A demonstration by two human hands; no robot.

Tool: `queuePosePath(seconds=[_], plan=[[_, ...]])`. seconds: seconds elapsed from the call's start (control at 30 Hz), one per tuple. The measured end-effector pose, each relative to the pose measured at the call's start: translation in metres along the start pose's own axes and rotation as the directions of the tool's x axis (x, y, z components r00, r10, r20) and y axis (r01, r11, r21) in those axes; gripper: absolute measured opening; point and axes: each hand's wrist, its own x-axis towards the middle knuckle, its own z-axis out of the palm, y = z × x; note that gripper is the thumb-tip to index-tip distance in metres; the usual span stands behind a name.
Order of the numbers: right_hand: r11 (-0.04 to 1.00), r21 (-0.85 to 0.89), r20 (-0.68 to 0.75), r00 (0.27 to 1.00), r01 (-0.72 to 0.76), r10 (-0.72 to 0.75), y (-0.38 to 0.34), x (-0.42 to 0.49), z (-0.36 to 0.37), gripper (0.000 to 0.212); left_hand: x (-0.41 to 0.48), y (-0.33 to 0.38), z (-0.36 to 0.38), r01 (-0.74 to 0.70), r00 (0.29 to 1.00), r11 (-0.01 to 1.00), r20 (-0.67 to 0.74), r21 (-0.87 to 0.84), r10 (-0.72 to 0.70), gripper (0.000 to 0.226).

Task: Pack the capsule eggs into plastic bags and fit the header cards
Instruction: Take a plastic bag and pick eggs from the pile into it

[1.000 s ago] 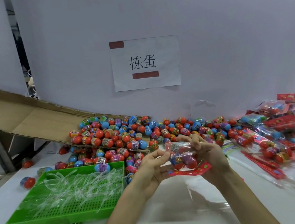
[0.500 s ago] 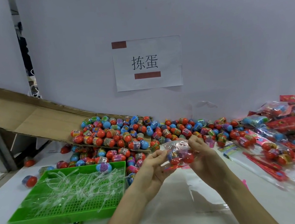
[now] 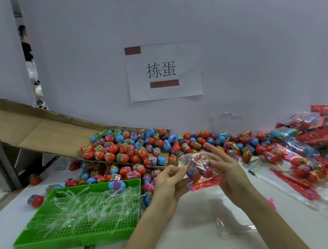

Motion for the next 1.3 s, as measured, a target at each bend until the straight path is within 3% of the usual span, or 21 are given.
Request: queuePosePath(seconds=[0.03,0.07,0.1,0.17,0.23,0.33,0.57,0.77,0.87,0.93,1.03,1.17,1.23,1.3], plan=[[0.961,-0.271,-0.145,0.984,0.063,-0.105,0.004,0.0,-0.001,0.057,0.001,-0.002,-0.001,-0.017,0.998,0.998,-0.056,0.061,0.02,0.017],[0.856,-0.506,-0.247,0.934,0.103,-0.259,0.007,-0.001,-0.001,0.064,0.002,-0.003,-0.002,-0.029,0.993,0.994,-0.108,0.109,0.041,0.015],[0.738,-0.657,-0.265,0.87,0.153,-0.416,0.01,-0.002,-0.001,0.067,0.003,-0.004,-0.003,-0.04,0.987,0.989,-0.15,0.143,0.061,0.012],[0.562,-0.761,-0.109,0.791,0.323,-0.602,0.014,-0.004,0.0,0.074,0.003,-0.005,-0.003,-0.059,0.977,0.987,-0.192,0.152,0.088,0.01],[0.488,-0.726,0.147,0.803,0.484,-0.578,0.019,-0.008,0.009,0.08,0.003,-0.004,-0.002,-0.067,0.978,0.995,-0.192,0.075,0.08,0.019],[0.402,-0.741,0.392,0.833,0.537,-0.39,0.03,-0.012,0.021,0.077,-0.001,0.002,-0.002,-0.016,0.991,0.993,-0.133,-0.12,0.0,0.03],[0.521,-0.713,0.359,0.883,0.469,-0.303,0.033,-0.011,0.018,0.072,-0.004,0.003,0.0,0.077,0.989,0.985,-0.111,-0.152,-0.094,0.023],[0.557,-0.677,0.322,0.874,0.481,-0.363,0.032,-0.01,0.025,0.067,-0.005,0.006,-0.002,0.083,0.99,0.973,-0.092,-0.217,-0.105,0.024],[0.661,-0.591,0.299,0.886,0.463,-0.353,0.029,-0.009,0.023,0.061,-0.006,0.008,-0.002,0.072,0.992,0.97,-0.085,-0.23,-0.094,0.02],[0.766,-0.494,0.258,0.91,0.412,-0.323,0.023,-0.008,0.021,0.043,-0.005,0.009,-0.002,0.066,0.991,0.969,-0.095,-0.238,-0.091,0.022],[0.893,-0.318,0.082,0.947,0.319,-0.31,0.016,-0.004,0.017,0.023,-0.004,0.01,-0.002,0.061,0.994,0.969,-0.077,-0.238,-0.082,0.032],[0.902,-0.316,-0.063,0.942,0.295,-0.33,0.016,-0.001,0.011,0.023,-0.005,0.006,0.0,0.051,0.999,0.984,-0.005,-0.169,-0.053,0.043],[0.877,-0.371,-0.016,0.942,0.306,-0.336,0.021,-0.004,0.012,0.032,-0.005,0.003,0.001,0.031,0.999,0.989,0.031,-0.141,-0.027,0.038],[0.804,-0.481,0.126,0.935,0.35,-0.332,0.028,-0.007,0.021,0.043,-0.004,0.002,0.0,-0.002,0.999,0.99,0.045,-0.138,0.008,0.036]])
